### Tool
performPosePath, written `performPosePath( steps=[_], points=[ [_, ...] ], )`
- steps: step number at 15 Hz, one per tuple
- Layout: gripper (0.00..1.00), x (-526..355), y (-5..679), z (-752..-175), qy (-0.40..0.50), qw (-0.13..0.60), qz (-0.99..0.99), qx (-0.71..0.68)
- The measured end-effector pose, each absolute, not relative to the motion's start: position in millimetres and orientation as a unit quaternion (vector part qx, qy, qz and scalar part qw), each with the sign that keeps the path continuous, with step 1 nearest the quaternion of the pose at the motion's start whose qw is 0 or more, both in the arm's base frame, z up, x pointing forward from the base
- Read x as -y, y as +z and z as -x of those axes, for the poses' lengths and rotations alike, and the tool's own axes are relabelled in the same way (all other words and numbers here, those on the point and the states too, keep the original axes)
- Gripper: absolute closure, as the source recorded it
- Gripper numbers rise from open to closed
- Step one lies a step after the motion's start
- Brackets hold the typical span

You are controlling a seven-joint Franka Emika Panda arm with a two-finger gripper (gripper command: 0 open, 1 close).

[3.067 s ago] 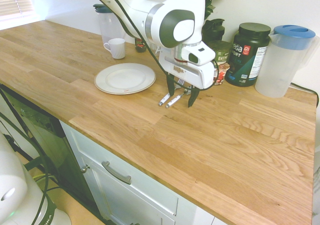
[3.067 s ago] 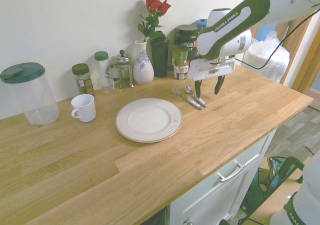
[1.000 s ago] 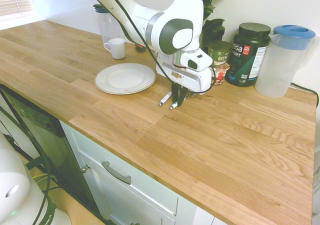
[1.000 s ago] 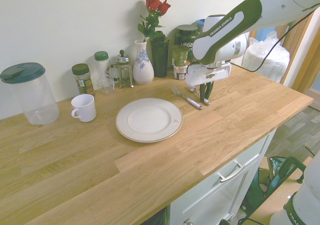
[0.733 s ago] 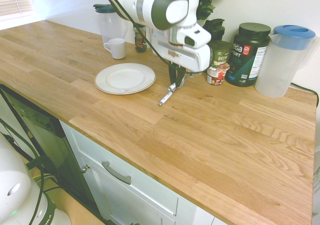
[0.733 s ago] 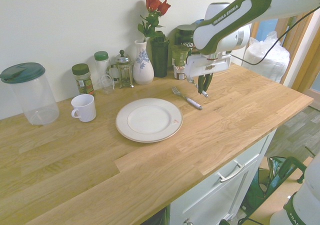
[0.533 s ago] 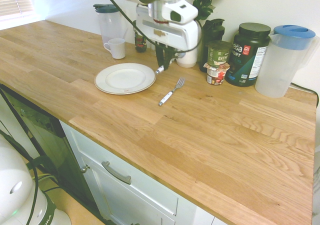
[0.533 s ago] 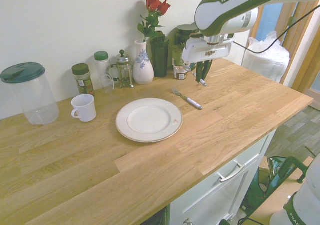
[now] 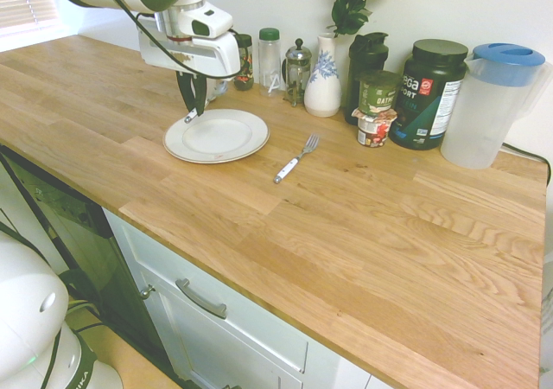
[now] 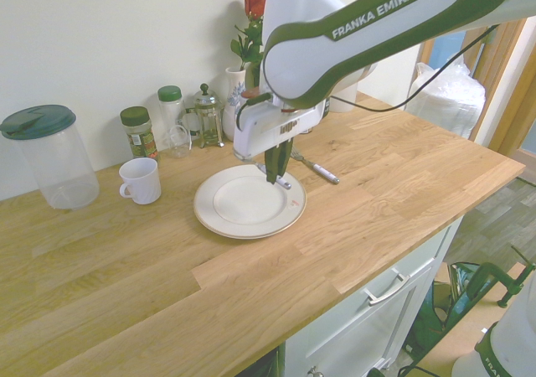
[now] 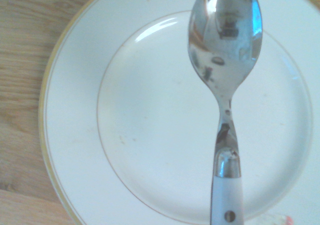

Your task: Put the spoon into the plate

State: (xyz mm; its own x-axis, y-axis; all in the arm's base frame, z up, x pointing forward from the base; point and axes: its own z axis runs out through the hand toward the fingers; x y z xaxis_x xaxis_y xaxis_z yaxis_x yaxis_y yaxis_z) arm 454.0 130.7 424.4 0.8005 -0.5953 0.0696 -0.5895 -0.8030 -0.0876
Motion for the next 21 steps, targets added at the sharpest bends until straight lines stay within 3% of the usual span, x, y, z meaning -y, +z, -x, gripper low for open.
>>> performPosePath(
  steps=[12,13,21],
  points=[
    [1.0,-151.4,348.2,-474.4,-0.058,-0.001,0.95,-0.306],
    [0.0,-150.7,347.0,-475.0,-0.057,0.0,0.95,-0.307],
    [0.0,-145.9,345.6,-476.2,-0.054,-0.001,0.948,-0.315]
  ],
)
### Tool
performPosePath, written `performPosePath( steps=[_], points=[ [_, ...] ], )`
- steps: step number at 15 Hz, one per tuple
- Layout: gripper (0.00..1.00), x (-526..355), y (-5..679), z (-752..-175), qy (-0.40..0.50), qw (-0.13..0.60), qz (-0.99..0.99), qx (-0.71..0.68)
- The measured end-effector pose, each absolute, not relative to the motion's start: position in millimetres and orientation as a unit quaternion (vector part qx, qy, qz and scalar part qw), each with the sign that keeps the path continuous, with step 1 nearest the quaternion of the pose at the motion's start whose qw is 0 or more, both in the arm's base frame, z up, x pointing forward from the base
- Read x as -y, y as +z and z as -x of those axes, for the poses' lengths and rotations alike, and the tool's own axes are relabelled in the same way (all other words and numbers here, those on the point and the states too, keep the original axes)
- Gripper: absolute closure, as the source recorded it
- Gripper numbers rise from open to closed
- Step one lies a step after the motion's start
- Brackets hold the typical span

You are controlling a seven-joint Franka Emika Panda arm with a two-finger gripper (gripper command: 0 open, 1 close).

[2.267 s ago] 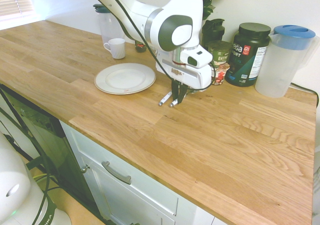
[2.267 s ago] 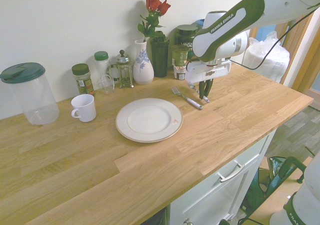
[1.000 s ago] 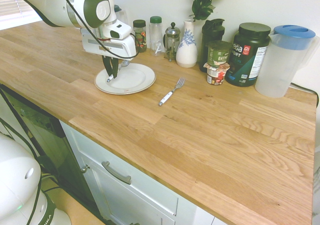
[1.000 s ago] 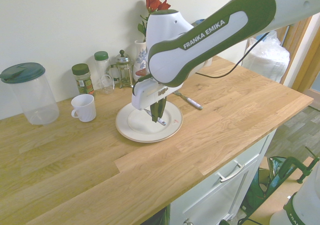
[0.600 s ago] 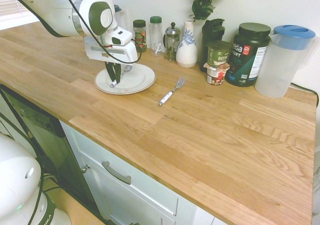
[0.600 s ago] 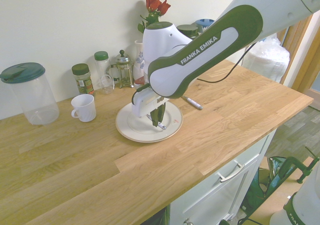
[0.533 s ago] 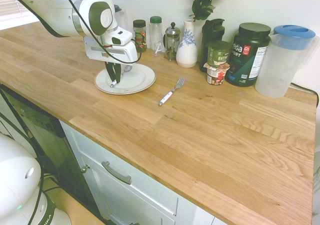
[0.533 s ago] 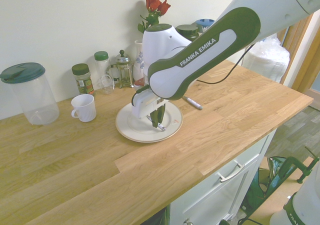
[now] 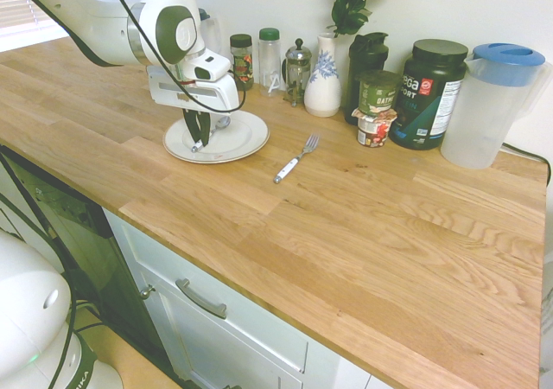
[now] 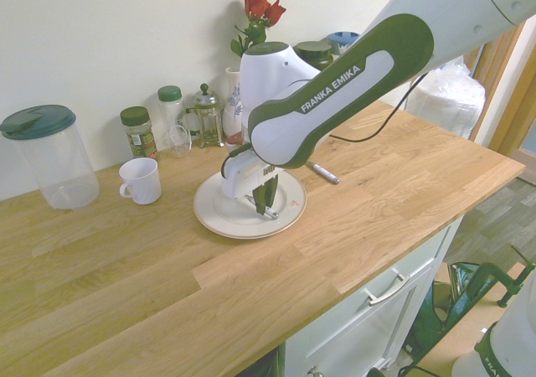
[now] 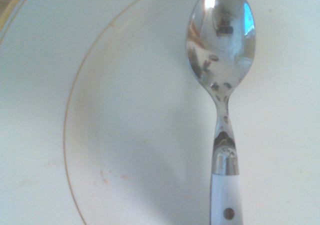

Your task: Put the spoon into the plate

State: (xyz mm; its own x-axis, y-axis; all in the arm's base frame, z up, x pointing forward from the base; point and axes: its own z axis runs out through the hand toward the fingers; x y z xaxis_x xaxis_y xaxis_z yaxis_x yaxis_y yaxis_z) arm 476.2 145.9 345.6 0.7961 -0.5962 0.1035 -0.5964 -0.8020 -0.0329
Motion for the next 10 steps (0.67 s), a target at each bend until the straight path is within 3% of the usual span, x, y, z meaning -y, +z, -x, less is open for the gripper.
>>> performPosePath(
  steps=[6,10],
  points=[
    [0.0,-143.5,360.5,-481.7,0.057,-0.012,-0.943,0.328],
    [0.0,-75.3,438.5,-478.9,0.043,0.009,-0.917,0.397]
  ],
)
